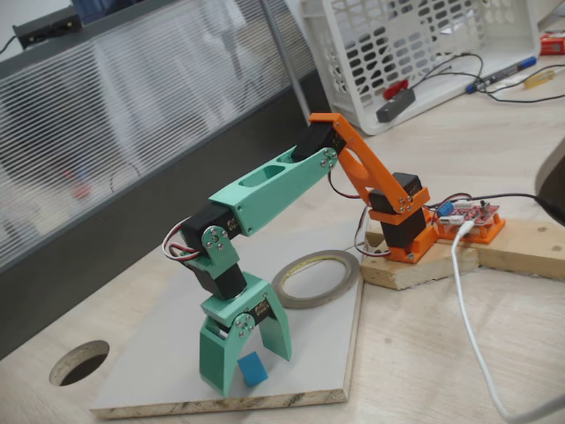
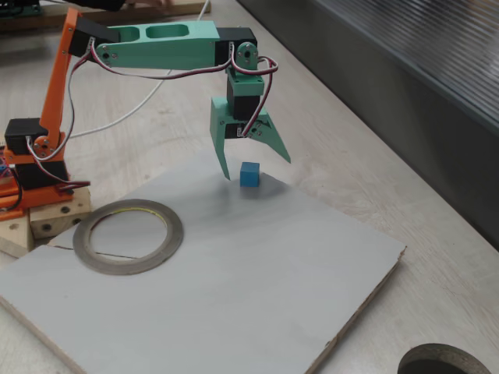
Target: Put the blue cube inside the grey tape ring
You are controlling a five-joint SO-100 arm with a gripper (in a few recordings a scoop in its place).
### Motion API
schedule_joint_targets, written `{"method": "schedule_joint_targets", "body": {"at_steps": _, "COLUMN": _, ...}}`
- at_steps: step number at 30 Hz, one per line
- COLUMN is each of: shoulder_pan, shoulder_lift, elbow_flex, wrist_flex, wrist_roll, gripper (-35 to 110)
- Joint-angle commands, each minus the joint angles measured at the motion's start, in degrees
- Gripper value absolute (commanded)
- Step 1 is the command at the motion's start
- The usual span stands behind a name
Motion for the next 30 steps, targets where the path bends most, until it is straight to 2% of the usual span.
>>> {"method": "schedule_joint_targets", "body": {"at_steps": 1, "shoulder_pan": -0.8, "shoulder_lift": 0.5, "elbow_flex": -1.1, "wrist_flex": 0.7, "wrist_roll": 0.4, "gripper": 56}}
{"method": "schedule_joint_targets", "body": {"at_steps": 5, "shoulder_pan": 3.2, "shoulder_lift": 1.3, "elbow_flex": -1.8, "wrist_flex": 0.6, "wrist_roll": 0.4, "gripper": 35}}
{"method": "schedule_joint_targets", "body": {"at_steps": 9, "shoulder_pan": 4.0, "shoulder_lift": 1.3, "elbow_flex": -1.8, "wrist_flex": 0.4, "wrist_roll": 0.1, "gripper": 24}}
{"method": "schedule_joint_targets", "body": {"at_steps": 30, "shoulder_pan": 4.0, "shoulder_lift": 1.4, "elbow_flex": -1.8, "wrist_flex": 0.4, "wrist_roll": 0.4, "gripper": 22}}
